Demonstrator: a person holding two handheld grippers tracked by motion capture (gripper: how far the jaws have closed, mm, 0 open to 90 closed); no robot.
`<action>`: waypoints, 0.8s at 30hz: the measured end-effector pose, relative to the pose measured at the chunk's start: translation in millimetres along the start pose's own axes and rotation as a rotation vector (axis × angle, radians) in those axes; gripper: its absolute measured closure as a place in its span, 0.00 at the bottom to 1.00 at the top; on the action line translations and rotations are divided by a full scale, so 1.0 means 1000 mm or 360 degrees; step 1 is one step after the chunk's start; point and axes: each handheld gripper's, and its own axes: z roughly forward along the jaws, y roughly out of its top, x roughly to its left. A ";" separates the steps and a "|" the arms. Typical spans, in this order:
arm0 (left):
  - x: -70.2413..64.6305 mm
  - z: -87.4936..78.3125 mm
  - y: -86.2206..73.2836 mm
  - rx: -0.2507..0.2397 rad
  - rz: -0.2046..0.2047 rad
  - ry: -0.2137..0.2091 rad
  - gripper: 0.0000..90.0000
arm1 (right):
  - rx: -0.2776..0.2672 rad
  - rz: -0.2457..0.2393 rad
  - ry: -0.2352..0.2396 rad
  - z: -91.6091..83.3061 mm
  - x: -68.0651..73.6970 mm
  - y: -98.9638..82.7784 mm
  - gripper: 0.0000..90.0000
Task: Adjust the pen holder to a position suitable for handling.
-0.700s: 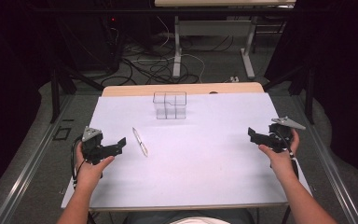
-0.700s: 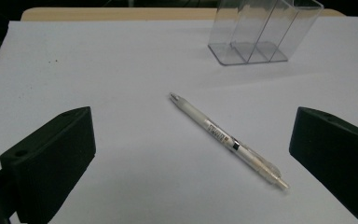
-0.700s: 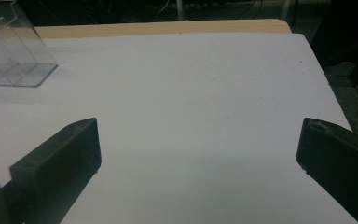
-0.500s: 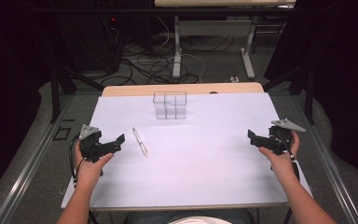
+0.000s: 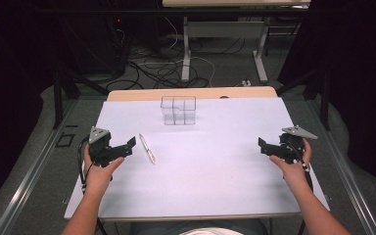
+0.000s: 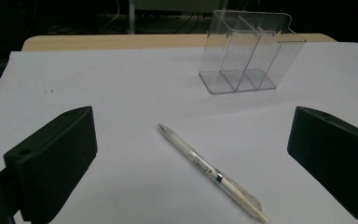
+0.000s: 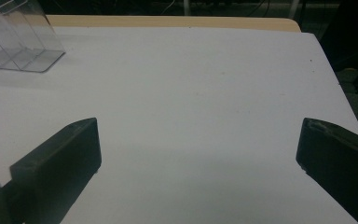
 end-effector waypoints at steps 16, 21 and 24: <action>-0.026 0.024 0.047 -0.0017 0.0011 -0.0021 0.15 | 0.0020 -0.0032 0.0015 -0.003 0.005 -0.005 0.00; -0.033 0.032 0.063 -0.0014 0.0014 -0.0038 0.17 | 0.0038 -0.0009 0.0018 -0.003 0.006 -0.007 0.00; -0.037 0.036 0.072 -0.0018 0.0026 -0.0045 0.17 | 0.0034 -0.0023 0.0030 -0.003 0.005 -0.007 0.00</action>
